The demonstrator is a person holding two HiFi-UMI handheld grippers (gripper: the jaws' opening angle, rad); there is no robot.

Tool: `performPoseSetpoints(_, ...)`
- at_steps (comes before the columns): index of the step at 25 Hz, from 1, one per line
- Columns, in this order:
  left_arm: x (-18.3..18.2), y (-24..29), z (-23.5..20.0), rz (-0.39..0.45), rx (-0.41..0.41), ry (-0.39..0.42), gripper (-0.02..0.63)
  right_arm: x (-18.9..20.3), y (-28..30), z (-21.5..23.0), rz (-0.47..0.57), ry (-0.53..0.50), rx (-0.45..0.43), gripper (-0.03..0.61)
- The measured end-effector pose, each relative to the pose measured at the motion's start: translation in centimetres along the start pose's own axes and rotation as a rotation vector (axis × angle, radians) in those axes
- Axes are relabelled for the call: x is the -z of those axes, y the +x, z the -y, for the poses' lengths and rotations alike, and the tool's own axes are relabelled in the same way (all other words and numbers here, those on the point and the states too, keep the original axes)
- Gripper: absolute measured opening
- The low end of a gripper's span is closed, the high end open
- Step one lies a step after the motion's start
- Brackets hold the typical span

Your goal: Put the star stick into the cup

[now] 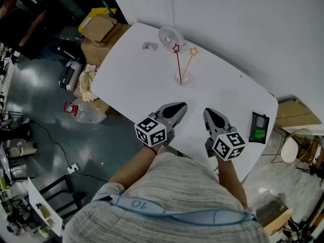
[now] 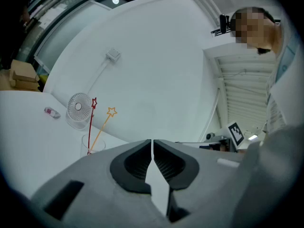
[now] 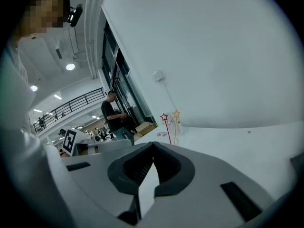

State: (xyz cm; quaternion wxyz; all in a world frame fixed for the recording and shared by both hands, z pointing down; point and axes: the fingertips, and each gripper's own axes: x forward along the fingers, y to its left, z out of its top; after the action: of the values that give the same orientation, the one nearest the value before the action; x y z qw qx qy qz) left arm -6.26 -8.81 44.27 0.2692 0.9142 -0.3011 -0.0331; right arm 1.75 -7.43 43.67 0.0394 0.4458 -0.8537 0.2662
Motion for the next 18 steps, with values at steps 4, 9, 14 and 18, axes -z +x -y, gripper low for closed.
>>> performPoseSetpoints(4, 0.26, 0.03, 0.19, -0.007, -0.002, 0.002, 0.026, 0.02, 0.04, -0.21, -0.009, -0.012, -0.010, 0.009)
performPoseSetpoints(9, 0.22, 0.34, 0.21, -0.006, -0.003, 0.002, 0.026, 0.03, 0.00, -0.05, -0.015, -0.014, -0.013, 0.009)
performPoseSetpoints(14, 0.07, 0.27, 0.09, -0.004, -0.005, 0.005, 0.026, 0.02, -0.05, 0.00, -0.012, -0.015, -0.008, 0.009)
performPoseSetpoints(18, 0.23, 0.36, 0.05, -0.005, -0.008, 0.002, 0.026, -0.07, -0.19, 0.23, -0.008, -0.013, -0.002, 0.009)
